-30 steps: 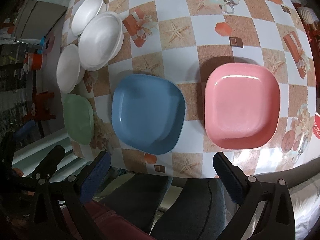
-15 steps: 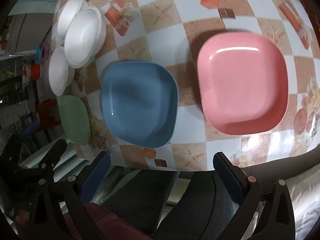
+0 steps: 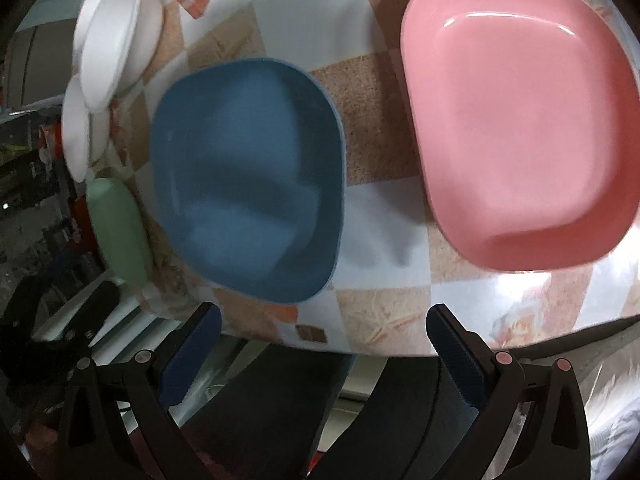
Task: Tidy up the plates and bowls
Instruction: 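Move both grippers toward the blue plate's rim, then close both grippers on opposite sides of the blue plate's rim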
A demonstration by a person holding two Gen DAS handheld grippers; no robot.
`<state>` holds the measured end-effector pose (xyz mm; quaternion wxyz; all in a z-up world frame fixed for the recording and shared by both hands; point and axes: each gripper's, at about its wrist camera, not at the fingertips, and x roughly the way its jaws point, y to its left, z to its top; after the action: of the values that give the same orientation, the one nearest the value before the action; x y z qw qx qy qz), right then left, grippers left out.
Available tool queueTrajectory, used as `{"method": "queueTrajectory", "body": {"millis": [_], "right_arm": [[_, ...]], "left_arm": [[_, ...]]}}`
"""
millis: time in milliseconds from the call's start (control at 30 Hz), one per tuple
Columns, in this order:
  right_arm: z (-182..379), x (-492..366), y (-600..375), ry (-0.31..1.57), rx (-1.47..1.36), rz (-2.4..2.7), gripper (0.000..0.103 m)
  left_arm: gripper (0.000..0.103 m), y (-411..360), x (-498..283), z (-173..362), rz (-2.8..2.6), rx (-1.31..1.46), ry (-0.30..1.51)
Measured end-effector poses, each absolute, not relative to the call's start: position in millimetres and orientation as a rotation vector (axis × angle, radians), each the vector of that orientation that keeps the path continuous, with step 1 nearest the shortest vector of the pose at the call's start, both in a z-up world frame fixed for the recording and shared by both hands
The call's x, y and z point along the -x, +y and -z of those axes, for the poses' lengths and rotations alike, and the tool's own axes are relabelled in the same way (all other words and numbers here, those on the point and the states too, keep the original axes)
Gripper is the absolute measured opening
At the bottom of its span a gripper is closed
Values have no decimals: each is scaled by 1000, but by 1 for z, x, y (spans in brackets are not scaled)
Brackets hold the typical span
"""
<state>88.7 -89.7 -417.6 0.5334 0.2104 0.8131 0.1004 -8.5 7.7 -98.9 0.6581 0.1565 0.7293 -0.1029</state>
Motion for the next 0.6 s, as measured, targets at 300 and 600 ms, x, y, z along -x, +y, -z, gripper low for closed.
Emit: {"method": "queueTrajectory", "body": {"millis": [300,600], "right_arm": [[439,-99,-98,1930,-484,-145,103],[442,-101,-106,1893,-412,-48,103]], "left_arm": [[103,-1,-1,105,231,-363,1635],[103,-19,-9,125,225,-367,1626]]}}
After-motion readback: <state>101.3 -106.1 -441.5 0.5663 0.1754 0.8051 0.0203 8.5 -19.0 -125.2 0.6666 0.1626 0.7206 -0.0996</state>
